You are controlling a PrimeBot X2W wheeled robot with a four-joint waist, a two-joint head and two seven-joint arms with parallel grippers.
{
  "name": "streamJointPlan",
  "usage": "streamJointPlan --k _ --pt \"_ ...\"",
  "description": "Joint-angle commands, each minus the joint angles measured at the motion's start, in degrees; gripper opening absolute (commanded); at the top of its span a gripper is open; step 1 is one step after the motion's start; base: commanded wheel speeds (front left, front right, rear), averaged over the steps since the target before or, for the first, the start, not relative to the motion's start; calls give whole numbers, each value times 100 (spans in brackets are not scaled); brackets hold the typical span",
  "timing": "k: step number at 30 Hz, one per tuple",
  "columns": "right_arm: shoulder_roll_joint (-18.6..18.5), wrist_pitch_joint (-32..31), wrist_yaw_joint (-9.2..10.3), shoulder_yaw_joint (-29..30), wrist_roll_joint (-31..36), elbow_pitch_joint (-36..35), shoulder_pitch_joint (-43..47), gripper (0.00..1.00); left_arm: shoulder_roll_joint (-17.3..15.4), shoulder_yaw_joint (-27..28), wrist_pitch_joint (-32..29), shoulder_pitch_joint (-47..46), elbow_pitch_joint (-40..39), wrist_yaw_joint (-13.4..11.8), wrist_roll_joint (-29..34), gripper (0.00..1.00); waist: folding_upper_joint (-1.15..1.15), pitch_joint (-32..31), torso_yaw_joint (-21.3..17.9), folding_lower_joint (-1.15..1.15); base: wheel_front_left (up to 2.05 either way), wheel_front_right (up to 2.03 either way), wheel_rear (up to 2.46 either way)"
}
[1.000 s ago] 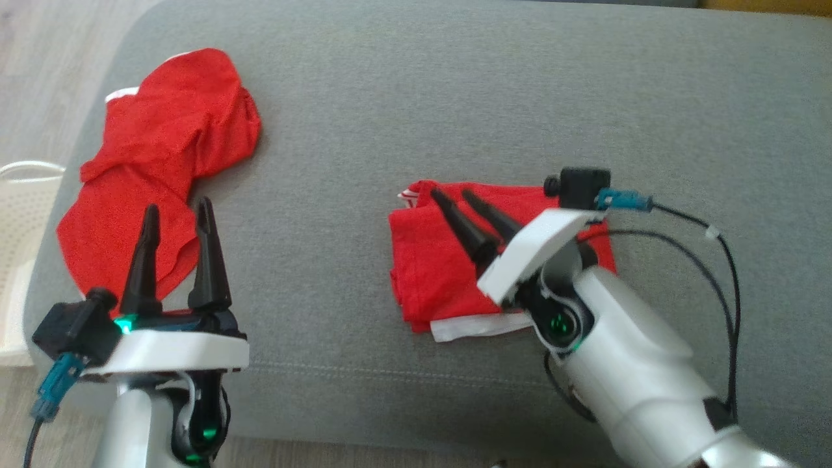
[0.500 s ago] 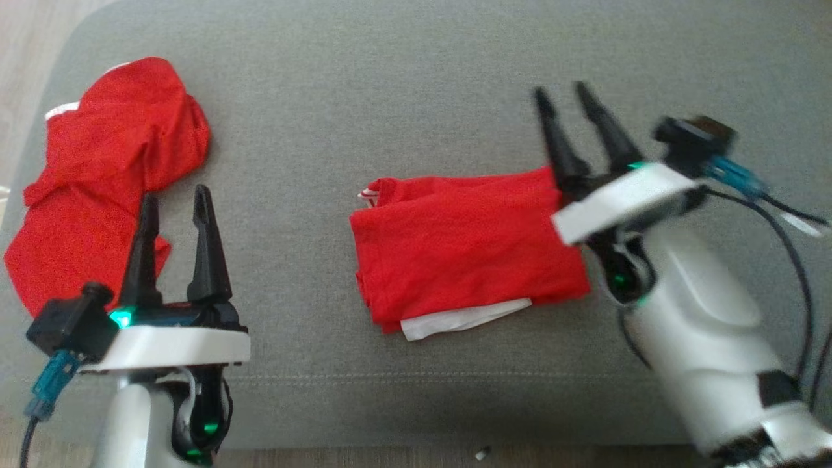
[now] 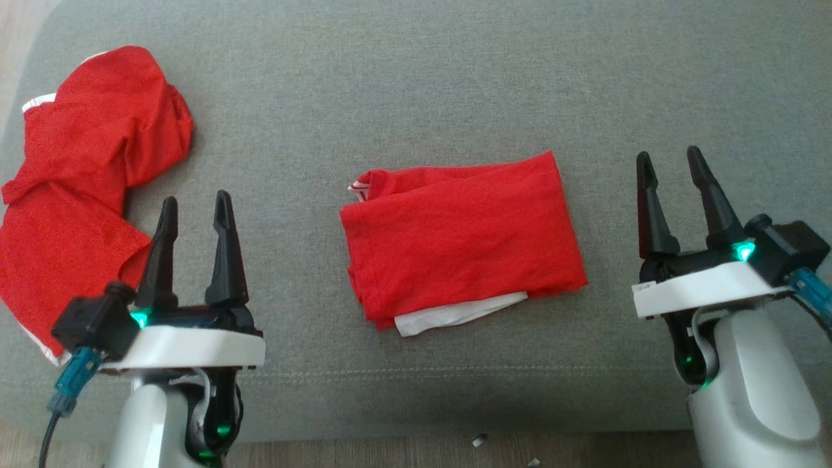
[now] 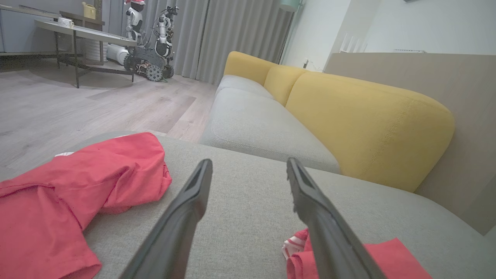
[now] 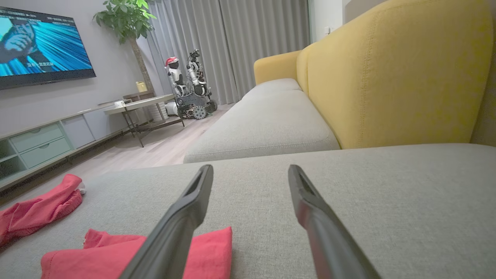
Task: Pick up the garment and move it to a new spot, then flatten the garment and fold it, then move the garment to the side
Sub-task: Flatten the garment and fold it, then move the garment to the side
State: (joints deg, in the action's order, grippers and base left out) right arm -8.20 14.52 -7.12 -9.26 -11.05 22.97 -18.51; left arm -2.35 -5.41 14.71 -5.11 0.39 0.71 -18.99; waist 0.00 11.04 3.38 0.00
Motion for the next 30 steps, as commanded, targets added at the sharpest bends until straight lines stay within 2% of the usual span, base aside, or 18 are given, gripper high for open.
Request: streamJointPlan --k 1,6,13,30 --pt "14 47 -36 -73 52 -260 -136 100 -53 159 29 -166 -175 -37 28 100 0 4 -5 0 0 0 0" --pt "138 47 -36 8 202 -420 33 100 -53 147 29 -126 -165 -53 98 100 0 -23 -12 0 0 0 0" --pt "186 -73 -36 -181 -13 -126 -67 100 -53 120 29 -148 -269 -79 79 100 0 78 67 0 0 0 0" --pt "222 -1353 -36 -460 -905 1234 -676 100 -53 -2 29 -315 -251 -40 39 100 0 460 466 0 0 0 0"
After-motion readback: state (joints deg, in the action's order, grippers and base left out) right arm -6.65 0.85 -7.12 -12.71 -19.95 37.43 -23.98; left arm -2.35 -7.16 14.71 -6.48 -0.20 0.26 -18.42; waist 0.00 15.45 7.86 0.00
